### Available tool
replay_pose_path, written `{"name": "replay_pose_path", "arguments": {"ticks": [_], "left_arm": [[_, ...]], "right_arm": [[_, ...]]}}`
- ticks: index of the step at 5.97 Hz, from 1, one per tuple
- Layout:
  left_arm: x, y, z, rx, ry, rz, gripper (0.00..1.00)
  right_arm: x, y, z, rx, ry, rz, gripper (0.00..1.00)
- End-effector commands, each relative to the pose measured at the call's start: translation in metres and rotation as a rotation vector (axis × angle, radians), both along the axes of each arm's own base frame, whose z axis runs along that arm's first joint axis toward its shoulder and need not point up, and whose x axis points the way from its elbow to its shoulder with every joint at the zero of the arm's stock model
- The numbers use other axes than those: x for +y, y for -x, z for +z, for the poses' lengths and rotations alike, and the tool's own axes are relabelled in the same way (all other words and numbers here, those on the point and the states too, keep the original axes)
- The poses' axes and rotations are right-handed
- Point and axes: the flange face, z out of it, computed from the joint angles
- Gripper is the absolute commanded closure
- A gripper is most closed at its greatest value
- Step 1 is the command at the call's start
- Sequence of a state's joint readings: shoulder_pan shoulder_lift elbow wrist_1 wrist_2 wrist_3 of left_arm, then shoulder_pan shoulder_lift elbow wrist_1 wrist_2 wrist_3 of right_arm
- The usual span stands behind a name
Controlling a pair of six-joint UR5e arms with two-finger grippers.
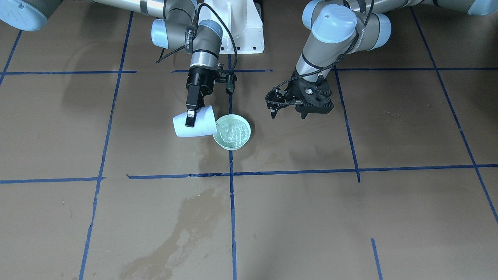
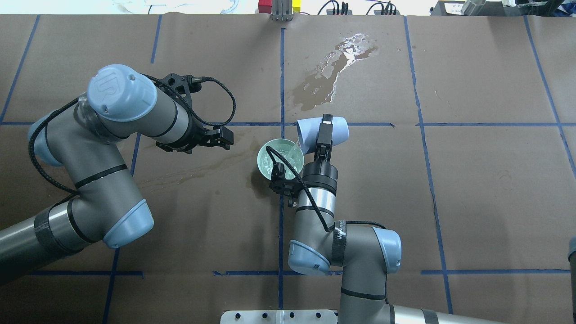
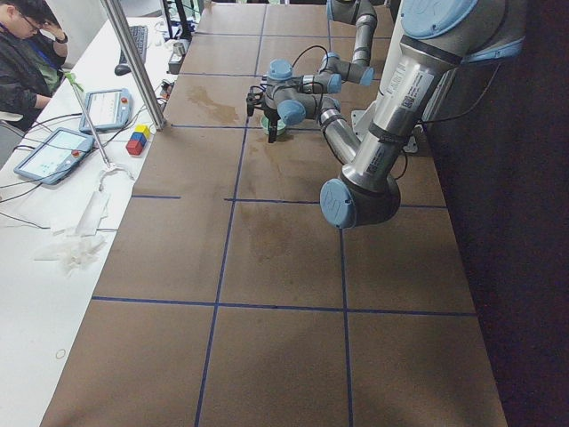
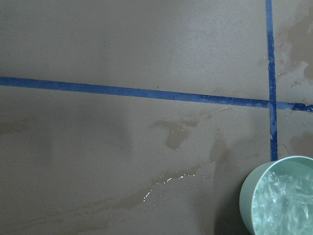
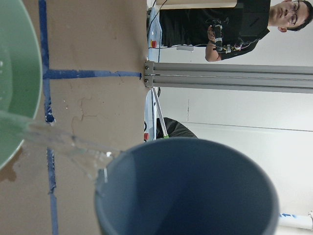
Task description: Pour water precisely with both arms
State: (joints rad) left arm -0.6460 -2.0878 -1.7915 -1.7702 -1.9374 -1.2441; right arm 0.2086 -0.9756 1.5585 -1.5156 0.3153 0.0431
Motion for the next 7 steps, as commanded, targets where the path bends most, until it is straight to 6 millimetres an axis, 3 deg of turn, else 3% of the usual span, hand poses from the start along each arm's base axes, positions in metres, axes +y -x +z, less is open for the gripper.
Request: {"name": "replay_pose_path", "arguments": {"ticks": [1,7], "left_arm": [[-0.0003,0.001,-0.0007,0.001,-0.001,-0.001,0.0],[0.0,0.0014,-0.0014,0.003,-0.002,-0.001,0.0]], "right_arm": [[-0.0001,-0.0001,-0.0013,0.045,-0.003,-0.009,1.0],[-0.0003,0.0006,-0.0066,0.059,-0.004,-0.015,1.0]]}}
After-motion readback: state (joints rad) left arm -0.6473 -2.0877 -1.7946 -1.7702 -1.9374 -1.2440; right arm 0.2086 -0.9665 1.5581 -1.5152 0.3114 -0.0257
